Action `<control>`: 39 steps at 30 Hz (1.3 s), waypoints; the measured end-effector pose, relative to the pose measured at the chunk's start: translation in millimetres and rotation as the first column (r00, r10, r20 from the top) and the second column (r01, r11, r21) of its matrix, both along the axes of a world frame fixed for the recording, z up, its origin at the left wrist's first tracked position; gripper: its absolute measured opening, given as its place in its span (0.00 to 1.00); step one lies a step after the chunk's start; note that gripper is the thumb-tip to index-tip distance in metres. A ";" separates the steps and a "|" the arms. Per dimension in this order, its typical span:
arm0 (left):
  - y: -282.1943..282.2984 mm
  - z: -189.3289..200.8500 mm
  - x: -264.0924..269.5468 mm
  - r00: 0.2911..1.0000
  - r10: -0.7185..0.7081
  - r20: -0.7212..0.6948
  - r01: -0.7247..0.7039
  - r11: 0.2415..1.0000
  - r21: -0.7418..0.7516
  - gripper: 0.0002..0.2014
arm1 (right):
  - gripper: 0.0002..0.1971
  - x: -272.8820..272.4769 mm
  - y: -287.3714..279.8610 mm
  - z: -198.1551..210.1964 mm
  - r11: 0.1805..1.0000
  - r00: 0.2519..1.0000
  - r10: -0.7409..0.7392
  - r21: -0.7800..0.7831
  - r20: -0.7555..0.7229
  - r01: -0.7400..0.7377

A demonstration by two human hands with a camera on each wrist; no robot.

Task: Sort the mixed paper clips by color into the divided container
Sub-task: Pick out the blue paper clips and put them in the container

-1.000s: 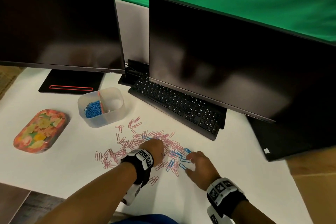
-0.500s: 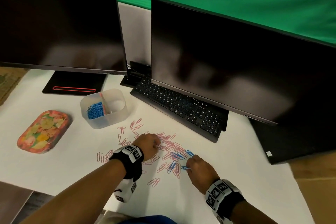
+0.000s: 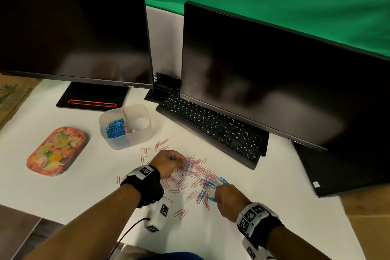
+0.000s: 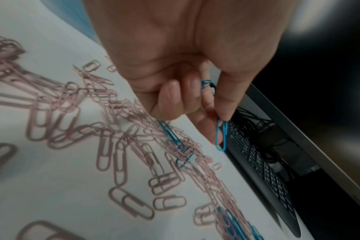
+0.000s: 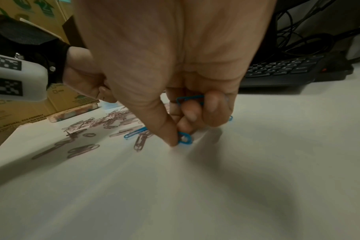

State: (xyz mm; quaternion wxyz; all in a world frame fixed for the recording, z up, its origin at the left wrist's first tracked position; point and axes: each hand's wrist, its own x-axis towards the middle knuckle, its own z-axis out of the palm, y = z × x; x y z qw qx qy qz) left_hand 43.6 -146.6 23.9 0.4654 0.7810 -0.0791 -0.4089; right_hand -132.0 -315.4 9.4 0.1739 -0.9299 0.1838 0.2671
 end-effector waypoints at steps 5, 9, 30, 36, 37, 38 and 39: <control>5.2 6.5 1.8 0.997 0.067 -0.033 -0.067 0.998 -0.009 0.04 | 0.09 -5.8 0.7 -1.9 1.000 1.000 -0.009 0.015 0.018 0.009; 9.9 13.1 3.3 0.967 0.186 -0.174 -0.204 0.974 -0.095 0.05 | 0.03 -5.8 -4.6 4.0 0.954 0.978 -0.179 0.263 0.104 0.146; 111.1 84.4 120.4 0.660 0.683 -0.312 -0.748 0.635 -0.191 0.07 | 0.16 275.3 152.6 103.5 0.480 0.884 -0.434 0.786 -0.173 0.389; 118.8 77.7 145.4 0.699 0.666 -0.260 -0.703 0.707 -0.077 0.16 | 0.12 311.9 163.0 85.2 0.630 0.906 -0.417 0.698 -0.067 0.342; 119.2 77.1 146.7 0.712 0.659 -0.244 -0.689 0.723 -0.055 0.18 | 0.17 315.8 159.8 83.3 0.635 0.917 -0.391 0.699 -0.075 0.328; 119.4 75.9 147.9 0.729 0.647 -0.223 -0.671 0.740 -0.043 0.19 | 0.19 317.0 157.6 84.1 0.624 0.918 -0.386 0.709 -0.086 0.329; 118.9 75.9 148.3 0.748 0.633 -0.200 -0.651 0.758 -0.038 0.20 | 0.19 318.0 153.9 82.9 0.611 0.917 -0.389 0.721 -0.088 0.328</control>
